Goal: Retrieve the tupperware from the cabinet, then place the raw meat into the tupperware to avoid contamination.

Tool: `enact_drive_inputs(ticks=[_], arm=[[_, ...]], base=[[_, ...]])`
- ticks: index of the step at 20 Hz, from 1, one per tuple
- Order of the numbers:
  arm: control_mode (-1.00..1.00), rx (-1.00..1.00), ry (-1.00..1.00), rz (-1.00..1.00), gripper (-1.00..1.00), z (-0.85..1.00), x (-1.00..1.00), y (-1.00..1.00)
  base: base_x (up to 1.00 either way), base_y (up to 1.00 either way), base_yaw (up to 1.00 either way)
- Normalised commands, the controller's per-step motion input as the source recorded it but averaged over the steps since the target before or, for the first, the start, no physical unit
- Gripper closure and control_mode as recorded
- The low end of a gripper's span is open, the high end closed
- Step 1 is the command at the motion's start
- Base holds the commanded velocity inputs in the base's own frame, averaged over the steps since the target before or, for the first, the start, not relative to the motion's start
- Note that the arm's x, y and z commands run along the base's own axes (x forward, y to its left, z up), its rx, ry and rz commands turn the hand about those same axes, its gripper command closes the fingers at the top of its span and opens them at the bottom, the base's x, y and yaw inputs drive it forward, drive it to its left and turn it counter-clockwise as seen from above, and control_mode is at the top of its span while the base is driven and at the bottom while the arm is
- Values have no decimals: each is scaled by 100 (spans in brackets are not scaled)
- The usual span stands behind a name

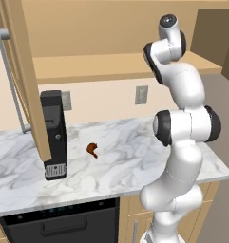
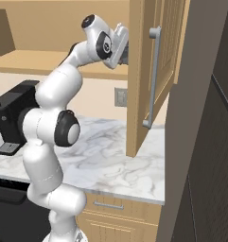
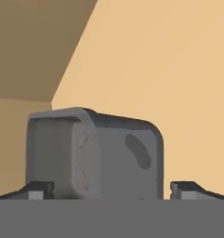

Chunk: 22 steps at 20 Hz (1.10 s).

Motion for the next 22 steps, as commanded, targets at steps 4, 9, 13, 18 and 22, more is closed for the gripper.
enact_drive_inputs(ticks=[4,9,13,18,22], arm=[[-100,8,0,0,-100,-15,57,-7],[-100,6,0,1,100,-22,35,-3],[-100,7,1,0,100,-28,10,0],[-100,7,0,0,100,-28,0,0],[-100,4,0,0,100,-25,0,1]], base=[[0,0,0],[0,0,0],[0,0,0],[0,0,0],[0,0,0]])
